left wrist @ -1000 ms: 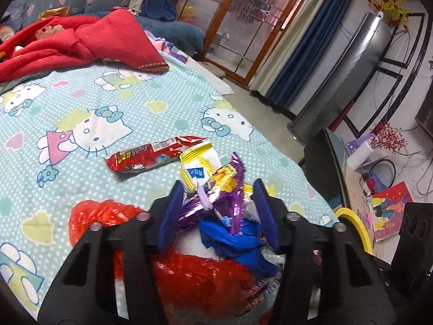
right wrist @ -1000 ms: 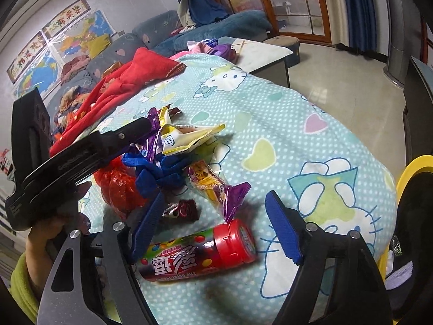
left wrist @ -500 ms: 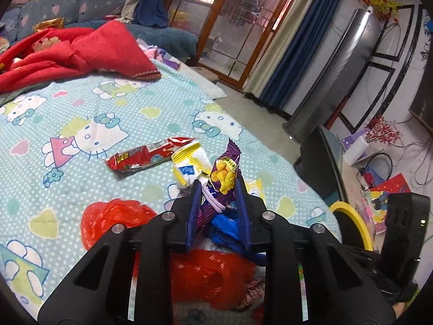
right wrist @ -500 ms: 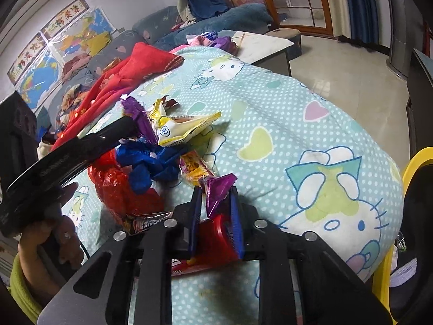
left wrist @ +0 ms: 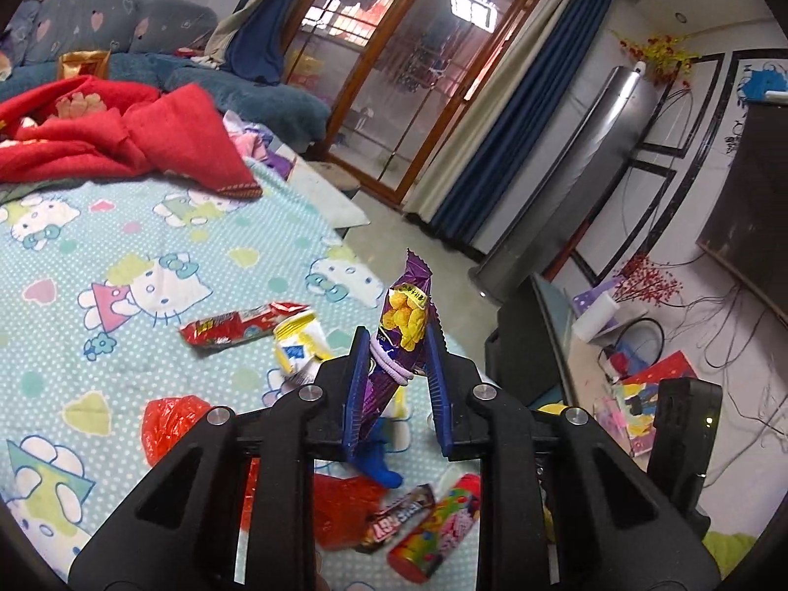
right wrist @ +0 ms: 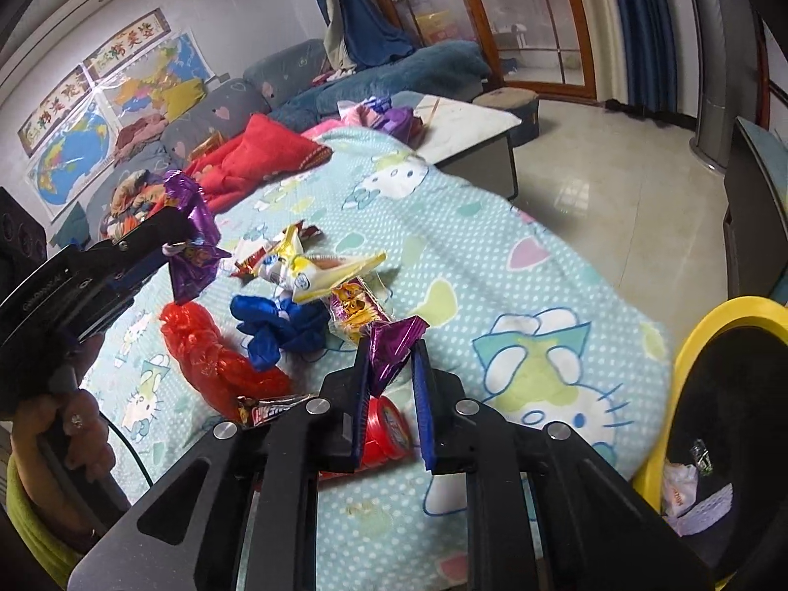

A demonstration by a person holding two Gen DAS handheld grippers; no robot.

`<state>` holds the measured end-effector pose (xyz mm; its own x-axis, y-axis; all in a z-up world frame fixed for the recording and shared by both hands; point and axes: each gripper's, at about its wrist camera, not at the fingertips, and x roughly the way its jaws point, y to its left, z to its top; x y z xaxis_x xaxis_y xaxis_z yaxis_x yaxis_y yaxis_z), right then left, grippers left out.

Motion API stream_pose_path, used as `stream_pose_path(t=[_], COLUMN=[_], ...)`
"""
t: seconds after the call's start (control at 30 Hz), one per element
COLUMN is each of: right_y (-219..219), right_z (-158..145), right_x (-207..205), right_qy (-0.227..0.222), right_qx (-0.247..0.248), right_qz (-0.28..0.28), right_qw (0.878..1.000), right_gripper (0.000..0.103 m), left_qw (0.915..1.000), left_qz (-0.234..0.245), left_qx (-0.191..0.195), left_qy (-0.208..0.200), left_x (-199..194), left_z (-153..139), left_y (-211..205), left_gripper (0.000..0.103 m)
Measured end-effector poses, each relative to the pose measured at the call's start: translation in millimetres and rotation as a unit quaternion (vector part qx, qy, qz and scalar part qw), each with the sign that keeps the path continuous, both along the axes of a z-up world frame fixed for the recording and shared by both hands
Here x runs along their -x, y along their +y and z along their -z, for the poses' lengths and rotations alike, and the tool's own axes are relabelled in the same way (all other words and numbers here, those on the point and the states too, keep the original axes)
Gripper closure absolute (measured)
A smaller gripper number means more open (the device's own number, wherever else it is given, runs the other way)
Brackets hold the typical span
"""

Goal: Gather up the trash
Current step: 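Carry both purple wrappers over the yellow bin with both grippers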

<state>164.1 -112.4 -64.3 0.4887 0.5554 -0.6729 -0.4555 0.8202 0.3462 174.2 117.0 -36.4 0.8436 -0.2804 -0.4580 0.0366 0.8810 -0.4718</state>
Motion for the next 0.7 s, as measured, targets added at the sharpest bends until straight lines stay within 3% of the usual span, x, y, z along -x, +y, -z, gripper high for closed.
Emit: stream_pose_path(t=[0.7], right_y=[-42], right_z=[-54], right_x=[13], right_qy=[-0.064], right_qx=[-0.043], right_qz=[0.042], right_qw=[0.996], right_gripper=[0.087], left_qw=[0.9971], left_qz=[0.055], left_qx=[-0.018], left_qy=[-0.049], left_x=[25], left_z=[-33], left_y=[-42], left_gripper=[0.087])
